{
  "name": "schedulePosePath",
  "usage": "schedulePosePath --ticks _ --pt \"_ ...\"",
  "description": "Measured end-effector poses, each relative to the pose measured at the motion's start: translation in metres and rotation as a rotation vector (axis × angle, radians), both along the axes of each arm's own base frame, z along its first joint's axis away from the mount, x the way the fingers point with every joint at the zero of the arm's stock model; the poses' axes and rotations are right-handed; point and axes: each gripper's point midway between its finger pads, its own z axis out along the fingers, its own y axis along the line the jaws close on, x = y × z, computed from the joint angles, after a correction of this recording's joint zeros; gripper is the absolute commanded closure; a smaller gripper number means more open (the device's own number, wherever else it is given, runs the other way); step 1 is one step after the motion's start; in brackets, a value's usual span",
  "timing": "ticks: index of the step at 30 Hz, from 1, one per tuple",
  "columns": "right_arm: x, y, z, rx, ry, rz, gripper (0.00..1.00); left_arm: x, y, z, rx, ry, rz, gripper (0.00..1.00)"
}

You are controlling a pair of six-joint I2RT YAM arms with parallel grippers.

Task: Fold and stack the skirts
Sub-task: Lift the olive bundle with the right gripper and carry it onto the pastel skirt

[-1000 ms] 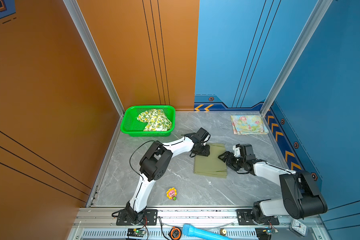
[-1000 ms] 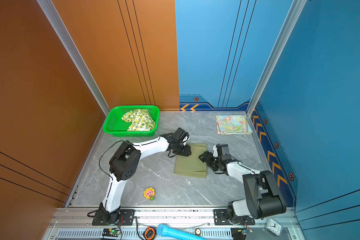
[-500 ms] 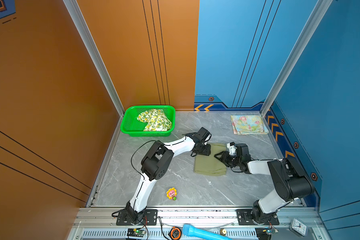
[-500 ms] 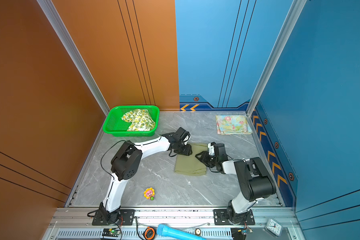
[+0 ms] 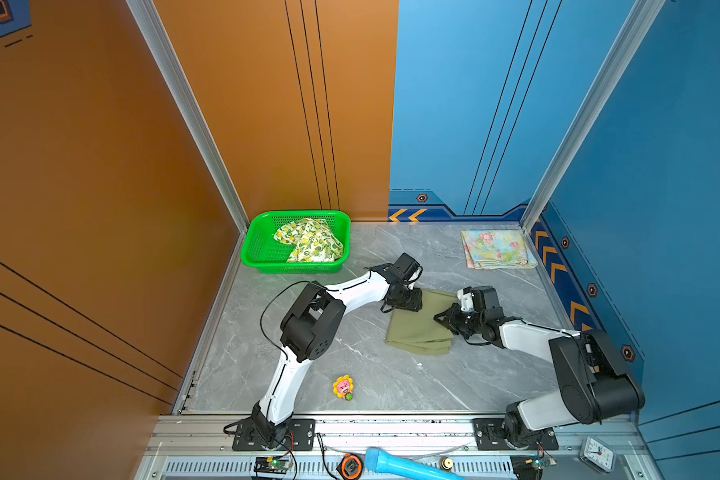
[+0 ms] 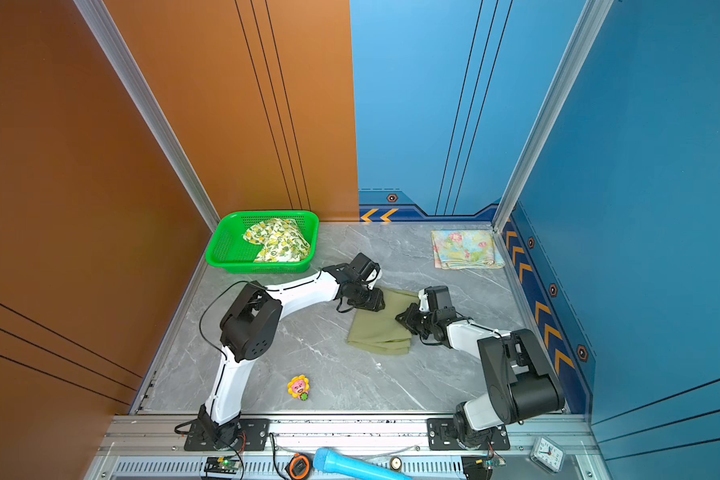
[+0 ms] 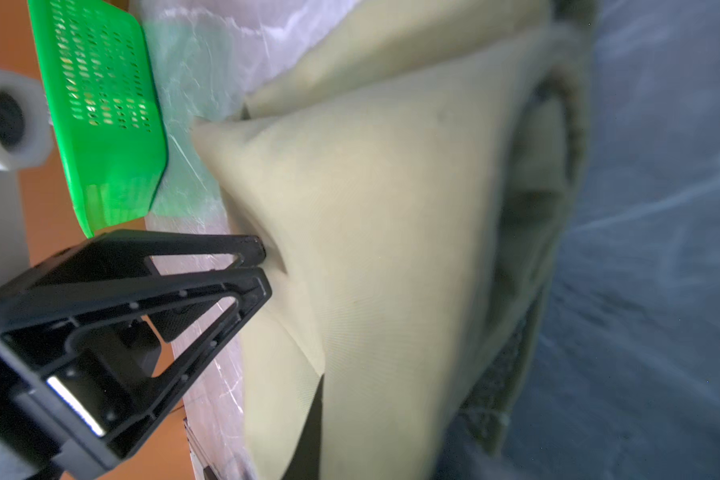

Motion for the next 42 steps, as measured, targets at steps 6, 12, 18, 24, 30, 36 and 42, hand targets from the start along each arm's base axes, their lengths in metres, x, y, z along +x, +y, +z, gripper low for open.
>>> schedulePosePath --ticks 6,12,18,24,30,36,42 --pt "0.024 -0.02 0.068 -0.004 -0.096 -0.158 1.0 0.021 0.041 0.101 -0.107 -0.159 0.065 0.35" --pt "0.051 -0.061 0.138 -0.03 -0.198 -0.38 1.0 0.005 0.069 0.2 -0.206 -0.369 0.052 0.04" --pt "0.093 -0.114 0.2 -0.078 -0.297 -0.598 1.0 -0.019 0.078 0.207 -0.177 -0.412 -0.021 0.02" --pt "0.141 -0.164 0.225 -0.165 -0.342 -0.781 1.0 -0.036 0.086 0.176 -0.119 -0.348 -0.07 0.02" --pt "0.198 -0.204 0.209 -0.221 -0.313 -0.909 1.0 -0.042 0.082 0.173 -0.136 -0.329 -0.113 0.02" --pt "0.257 -0.229 0.187 -0.253 -0.297 -0.971 1.0 -0.042 0.075 0.154 -0.129 -0.281 -0.14 0.02" --pt "0.299 -0.25 0.177 -0.239 -0.315 -1.027 1.0 -0.036 0.069 0.132 -0.126 -0.218 -0.152 0.02"
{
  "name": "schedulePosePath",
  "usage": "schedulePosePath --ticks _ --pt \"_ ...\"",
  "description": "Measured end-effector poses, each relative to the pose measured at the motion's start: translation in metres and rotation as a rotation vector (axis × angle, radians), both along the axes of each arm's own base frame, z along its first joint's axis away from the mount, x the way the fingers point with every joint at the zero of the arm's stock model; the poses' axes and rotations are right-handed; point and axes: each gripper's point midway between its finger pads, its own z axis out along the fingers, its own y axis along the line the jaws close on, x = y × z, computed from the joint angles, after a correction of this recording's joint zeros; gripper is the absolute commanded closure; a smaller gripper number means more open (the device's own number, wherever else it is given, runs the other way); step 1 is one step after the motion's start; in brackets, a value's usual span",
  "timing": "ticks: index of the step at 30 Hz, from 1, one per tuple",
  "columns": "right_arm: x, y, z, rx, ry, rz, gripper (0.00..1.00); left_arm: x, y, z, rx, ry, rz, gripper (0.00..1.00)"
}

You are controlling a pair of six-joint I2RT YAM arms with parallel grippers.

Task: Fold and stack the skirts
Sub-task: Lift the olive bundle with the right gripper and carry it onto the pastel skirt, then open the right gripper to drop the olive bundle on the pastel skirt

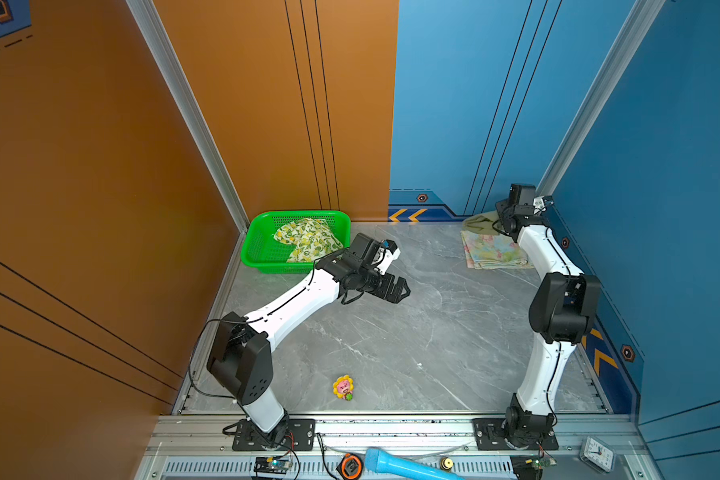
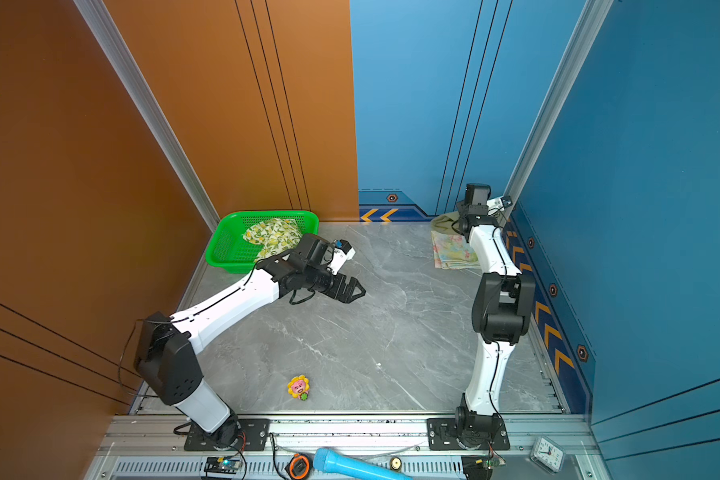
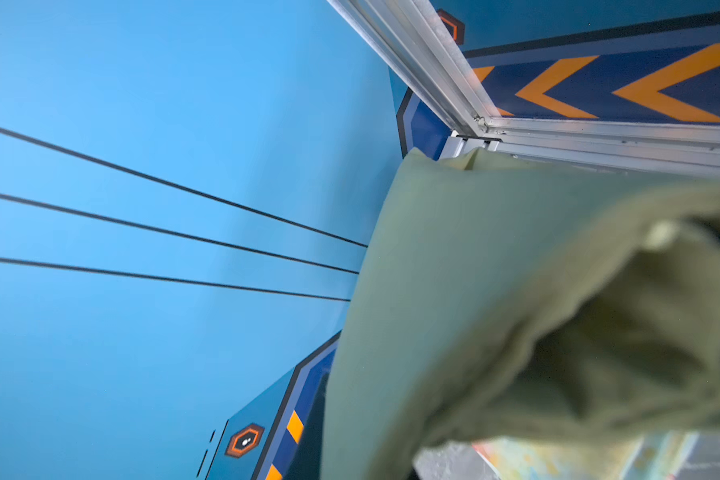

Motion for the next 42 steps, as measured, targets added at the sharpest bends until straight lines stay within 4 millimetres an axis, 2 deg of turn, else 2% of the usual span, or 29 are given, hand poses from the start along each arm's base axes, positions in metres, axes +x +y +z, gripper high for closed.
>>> schedulePosePath --ticks 4,8,12,14,16,19,20,22,24,27,32,35,39,42 --pt "0.013 -0.013 -0.02 0.013 0.011 -0.039 1.0 0.006 0.0 -0.01 -0.001 0.029 0.003 0.02" --pt "0.016 -0.018 -0.05 0.035 0.054 -0.058 1.0 0.009 0.001 -0.017 0.001 0.052 0.002 0.02" --pt "0.008 -0.017 -0.078 0.051 0.106 -0.073 1.0 0.008 0.0 -0.02 0.0 0.061 -0.002 0.02" --pt "-0.001 -0.016 -0.1 0.062 0.148 -0.085 1.0 0.008 -0.001 -0.02 -0.003 0.062 -0.004 0.02" --pt "-0.014 -0.015 -0.124 0.072 0.2 -0.097 0.84 0.008 -0.001 -0.02 -0.003 0.062 -0.004 0.02" --pt "-0.038 -0.014 -0.16 0.094 0.284 -0.116 0.45 0.008 -0.001 -0.019 -0.003 0.061 -0.004 0.02" --pt "-0.044 -0.013 -0.168 0.101 0.309 -0.118 0.34 0.008 -0.001 -0.019 -0.003 0.062 -0.003 0.02" --pt "-0.054 -0.012 -0.179 0.114 0.347 -0.114 0.18 0.008 -0.001 -0.019 -0.003 0.062 -0.003 0.02" --pt "-0.058 -0.01 -0.173 0.119 0.347 -0.1 0.01 0.008 -0.001 -0.019 -0.002 0.061 -0.003 0.02" --pt "-0.072 -0.009 -0.149 0.108 0.347 -0.068 0.0 0.009 0.0 -0.018 0.0 0.056 0.001 0.02" --pt "-0.088 -0.014 -0.095 0.081 0.285 -0.02 0.0 0.013 0.005 -0.014 0.016 0.028 0.027 0.02" --pt "-0.099 -0.012 -0.082 0.05 0.282 0.024 0.0 0.019 0.013 -0.01 0.033 0.0 0.058 0.02" --pt "-0.119 0.012 -0.08 -0.028 0.321 0.13 0.0 0.032 0.032 -0.008 0.079 -0.028 0.129 0.02" --pt "-0.135 0.046 -0.073 -0.112 0.338 0.244 0.0 0.049 0.056 -0.002 0.128 -0.059 0.213 0.02"
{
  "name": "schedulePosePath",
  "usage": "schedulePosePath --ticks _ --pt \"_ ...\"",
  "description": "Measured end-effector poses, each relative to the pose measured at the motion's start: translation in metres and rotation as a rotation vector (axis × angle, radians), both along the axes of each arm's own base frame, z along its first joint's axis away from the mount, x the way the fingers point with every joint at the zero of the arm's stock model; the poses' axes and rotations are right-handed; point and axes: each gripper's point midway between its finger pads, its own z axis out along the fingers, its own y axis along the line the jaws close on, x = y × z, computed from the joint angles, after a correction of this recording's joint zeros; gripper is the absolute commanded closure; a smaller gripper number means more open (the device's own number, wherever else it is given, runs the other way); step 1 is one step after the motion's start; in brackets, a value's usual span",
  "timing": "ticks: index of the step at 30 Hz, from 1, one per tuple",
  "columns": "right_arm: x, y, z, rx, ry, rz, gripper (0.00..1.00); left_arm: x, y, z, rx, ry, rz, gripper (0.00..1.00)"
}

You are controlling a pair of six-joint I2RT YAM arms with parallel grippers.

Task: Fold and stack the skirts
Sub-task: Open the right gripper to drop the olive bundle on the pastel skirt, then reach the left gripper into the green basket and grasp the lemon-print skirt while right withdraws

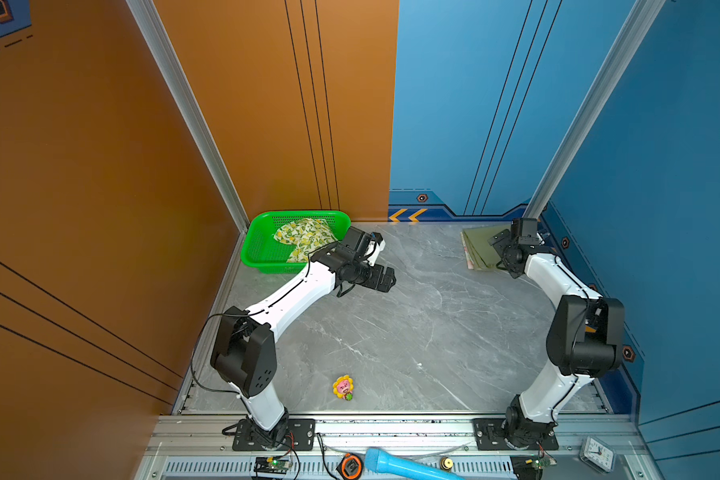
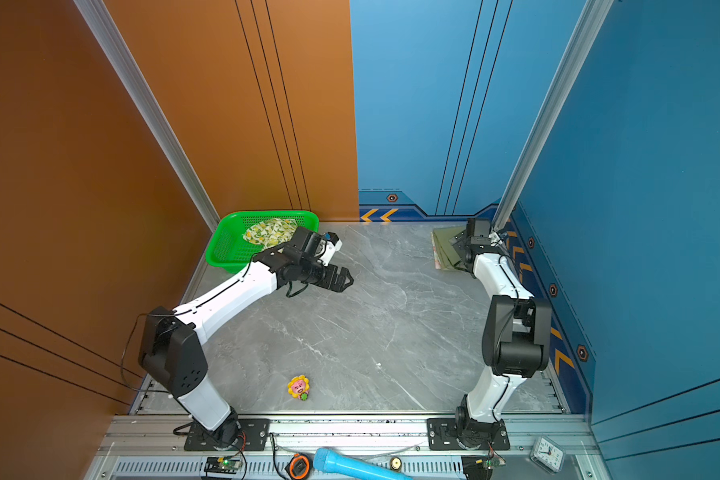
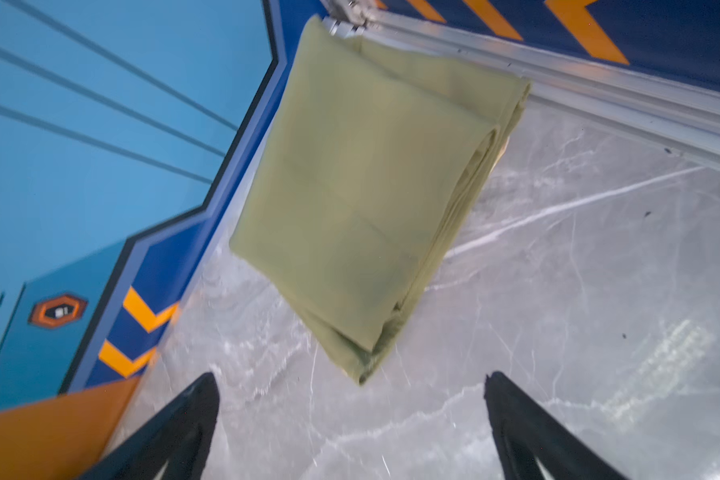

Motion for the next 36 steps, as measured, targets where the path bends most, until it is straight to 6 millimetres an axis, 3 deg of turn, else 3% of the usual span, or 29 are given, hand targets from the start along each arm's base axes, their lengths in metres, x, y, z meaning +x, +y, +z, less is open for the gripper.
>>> schedulePosePath --ticks 4,9,15,22,28,31,36 --pt "-0.019 0.049 0.024 -0.116 -0.029 0.168 0.0 0.028 0.039 0.018 0.058 -0.057 0.134 0.02" --pt "-0.039 0.107 0.053 -0.242 -0.105 0.363 0.0 0.058 0.103 0.032 0.137 -0.089 0.327 0.02" --pt "-0.072 0.176 0.054 -0.354 -0.159 0.611 0.0 0.097 0.159 0.024 0.19 -0.056 0.525 0.02" --pt "-0.102 0.227 0.032 -0.383 -0.172 0.779 0.02 0.142 0.172 -0.02 0.184 0.041 0.641 0.02" --pt "-0.126 0.261 0.023 -0.376 -0.211 0.867 0.02 0.176 0.167 -0.043 0.14 0.068 0.715 0.02" --pt "-0.131 0.273 0.026 -0.371 -0.233 0.89 0.03 0.195 0.163 -0.055 0.109 0.07 0.75 0.03" --pt "-0.128 0.276 0.028 -0.37 -0.253 0.883 0.03 0.218 0.161 -0.086 0.093 0.087 0.807 0.05"
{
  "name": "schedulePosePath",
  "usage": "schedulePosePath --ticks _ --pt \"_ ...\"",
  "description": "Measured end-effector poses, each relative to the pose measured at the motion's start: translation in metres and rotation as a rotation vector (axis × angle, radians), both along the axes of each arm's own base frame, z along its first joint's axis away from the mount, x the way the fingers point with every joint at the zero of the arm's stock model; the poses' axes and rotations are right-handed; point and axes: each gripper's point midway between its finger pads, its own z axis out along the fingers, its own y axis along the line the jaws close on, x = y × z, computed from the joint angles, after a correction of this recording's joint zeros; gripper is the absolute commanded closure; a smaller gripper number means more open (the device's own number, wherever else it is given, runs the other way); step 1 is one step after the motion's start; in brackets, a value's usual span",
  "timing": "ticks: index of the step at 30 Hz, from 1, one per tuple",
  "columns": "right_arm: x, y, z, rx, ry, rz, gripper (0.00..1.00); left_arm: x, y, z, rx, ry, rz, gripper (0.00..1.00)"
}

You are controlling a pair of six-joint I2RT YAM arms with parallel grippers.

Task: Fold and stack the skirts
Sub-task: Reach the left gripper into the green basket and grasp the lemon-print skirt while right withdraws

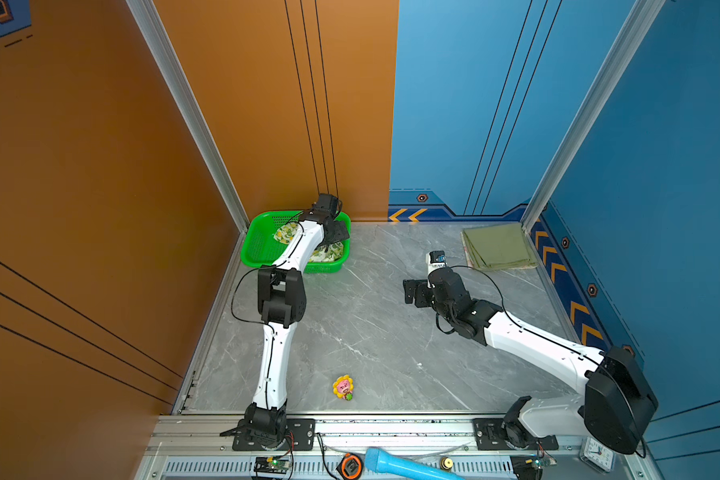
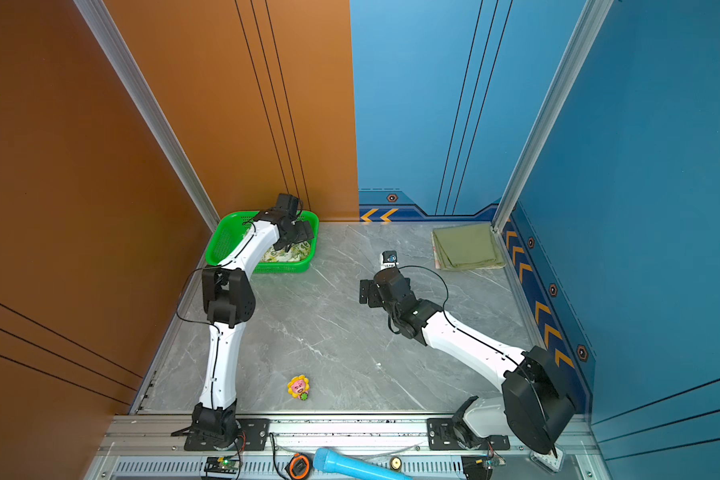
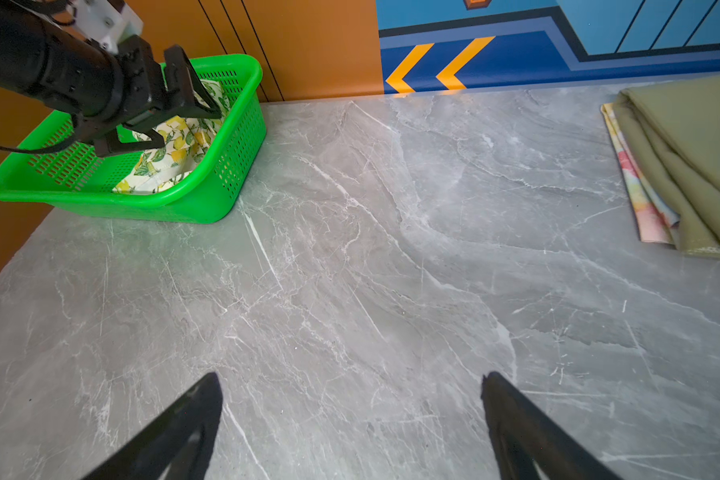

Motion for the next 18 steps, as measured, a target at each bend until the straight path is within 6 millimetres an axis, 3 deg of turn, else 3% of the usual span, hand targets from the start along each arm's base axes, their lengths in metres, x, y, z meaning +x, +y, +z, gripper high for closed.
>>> schedulePosePath --ticks 3,6,8,10,15,18 --pt "0.001 0.001 -0.001 0.0 -0.001 0.0 0.03 0.013 0.003 -0.019 0.01 -0.007 0.044 0.12" --pt "0.002 0.001 -0.003 -0.002 0.001 0.0 0.03 0.023 0.005 -0.033 0.002 -0.022 0.082 0.49" --pt "0.002 0.001 -0.003 -0.002 0.002 0.0 0.04 0.029 0.008 -0.039 -0.014 -0.036 0.107 0.83" --pt "0.002 0.001 -0.003 -0.001 0.002 -0.001 0.05 0.034 0.009 -0.04 -0.031 -0.058 0.126 1.0" --pt "0.002 0.0 -0.003 -0.002 0.0 -0.009 0.05 0.045 0.008 -0.021 -0.052 -0.121 0.131 1.0" --pt "0.003 -0.002 -0.002 -0.002 -0.003 -0.024 0.06 0.044 0.009 0.008 -0.064 -0.159 0.121 1.0"
